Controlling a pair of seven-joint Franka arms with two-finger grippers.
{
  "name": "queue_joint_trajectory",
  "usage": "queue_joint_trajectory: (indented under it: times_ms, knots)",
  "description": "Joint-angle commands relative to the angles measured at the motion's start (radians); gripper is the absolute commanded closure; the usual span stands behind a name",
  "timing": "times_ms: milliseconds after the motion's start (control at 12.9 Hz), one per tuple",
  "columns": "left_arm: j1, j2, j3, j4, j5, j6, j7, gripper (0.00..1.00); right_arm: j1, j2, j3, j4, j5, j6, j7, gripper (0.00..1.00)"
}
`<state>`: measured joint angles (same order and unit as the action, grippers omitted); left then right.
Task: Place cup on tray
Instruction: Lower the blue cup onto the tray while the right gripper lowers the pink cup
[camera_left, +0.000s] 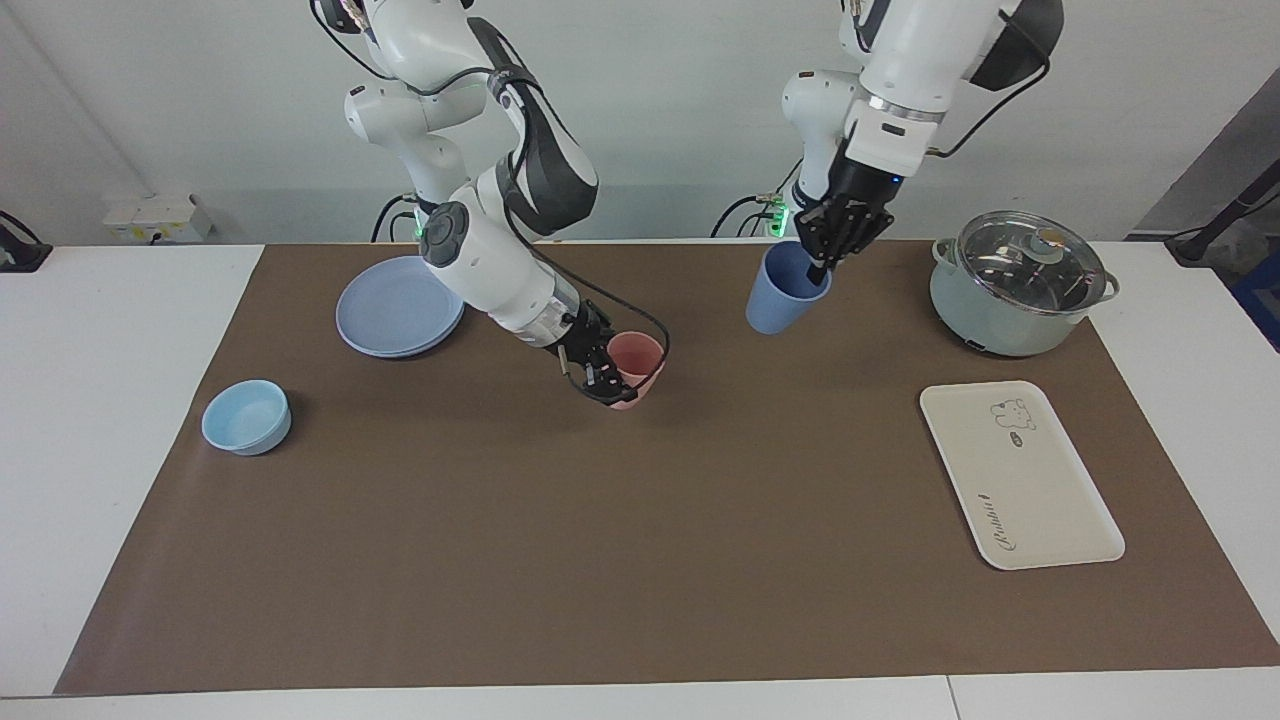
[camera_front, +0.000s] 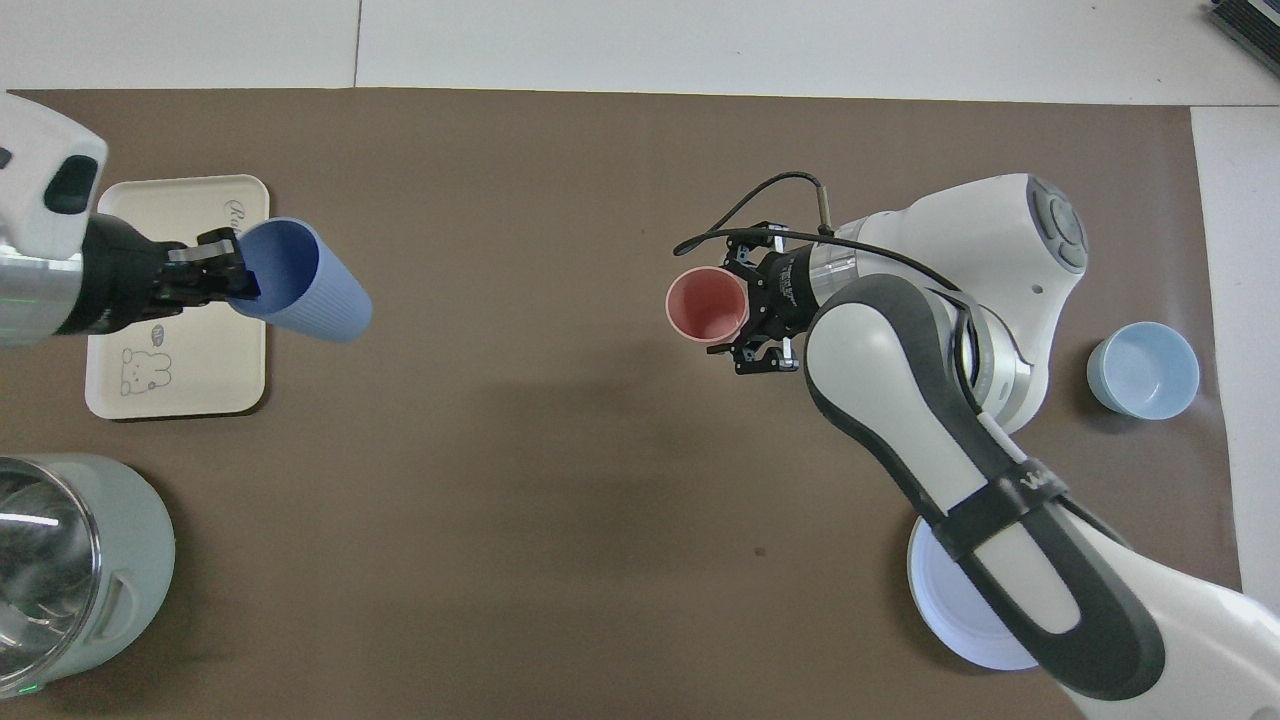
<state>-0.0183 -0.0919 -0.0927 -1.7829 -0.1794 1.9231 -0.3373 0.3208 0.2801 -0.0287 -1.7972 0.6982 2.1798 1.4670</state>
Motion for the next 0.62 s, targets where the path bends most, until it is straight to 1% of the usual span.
queue_joint_trajectory:
  times_ms: [0,77,232,310,387,542]
  knots:
    - [0.144,0.027,-0.012,-0.058,-0.044,0.111,0.194,1.00,-0.132,-0.024,0.012,-0.066,0.090,0.003,-0.130,1.00]
    - [0.199,0.070,-0.012,-0.058,-0.066,0.143,0.284,1.00,-0.181,-0.022,0.010,-0.079,0.127,-0.009,-0.184,1.00]
    - [0.292,0.144,-0.012,-0.069,-0.094,0.200,0.445,1.00,-0.268,-0.012,0.010,-0.086,0.130,-0.053,-0.273,1.00]
    - [0.332,0.177,-0.012,-0.082,-0.109,0.244,0.530,1.00,-0.317,-0.009,0.010,-0.090,0.130,-0.070,-0.278,1.00]
    - [0.365,0.211,-0.012,-0.098,-0.127,0.298,0.603,1.00,-0.359,0.000,0.010,-0.091,0.130,-0.093,-0.281,1.00]
    - [0.399,0.251,-0.012,-0.136,-0.158,0.394,0.700,1.00,-0.439,0.008,0.010,-0.103,0.130,-0.100,-0.295,1.00]
